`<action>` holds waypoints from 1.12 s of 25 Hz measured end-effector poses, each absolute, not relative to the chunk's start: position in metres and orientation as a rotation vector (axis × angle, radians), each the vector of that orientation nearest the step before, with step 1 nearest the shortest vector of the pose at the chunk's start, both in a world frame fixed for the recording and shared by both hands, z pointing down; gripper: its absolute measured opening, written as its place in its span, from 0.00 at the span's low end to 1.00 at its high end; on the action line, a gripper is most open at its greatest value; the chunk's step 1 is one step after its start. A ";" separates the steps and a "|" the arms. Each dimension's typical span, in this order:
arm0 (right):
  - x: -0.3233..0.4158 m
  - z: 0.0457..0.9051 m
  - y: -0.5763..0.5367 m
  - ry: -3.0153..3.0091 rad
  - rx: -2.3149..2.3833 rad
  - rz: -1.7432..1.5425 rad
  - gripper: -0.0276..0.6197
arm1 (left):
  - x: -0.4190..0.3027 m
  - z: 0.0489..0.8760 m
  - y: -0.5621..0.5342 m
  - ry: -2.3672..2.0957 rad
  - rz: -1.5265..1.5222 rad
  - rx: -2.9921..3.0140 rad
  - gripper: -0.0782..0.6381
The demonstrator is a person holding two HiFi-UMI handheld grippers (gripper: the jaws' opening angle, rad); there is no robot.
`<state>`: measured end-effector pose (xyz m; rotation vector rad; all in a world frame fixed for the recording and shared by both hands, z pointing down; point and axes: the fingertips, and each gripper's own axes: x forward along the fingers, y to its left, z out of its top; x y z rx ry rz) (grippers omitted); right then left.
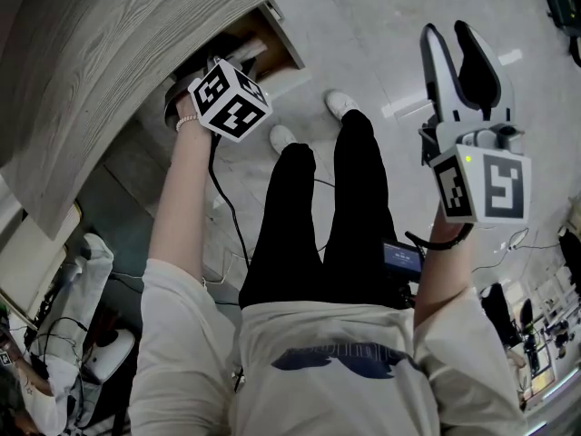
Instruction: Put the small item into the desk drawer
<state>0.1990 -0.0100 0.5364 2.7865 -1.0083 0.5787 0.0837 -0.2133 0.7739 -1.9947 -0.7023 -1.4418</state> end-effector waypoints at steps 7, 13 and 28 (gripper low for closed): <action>0.197 0.539 -0.011 -1.013 2.781 0.586 0.28 | 0.076 0.767 -0.207 -0.771 -1.480 -2.085 0.36; 0.195 0.543 -0.013 -1.021 2.776 0.593 0.28 | 0.069 0.765 -0.197 -0.857 -1.527 -2.135 0.39; 0.194 0.527 -0.018 -1.063 2.778 0.580 0.28 | 0.073 0.711 -0.189 -0.799 -1.424 -2.367 0.39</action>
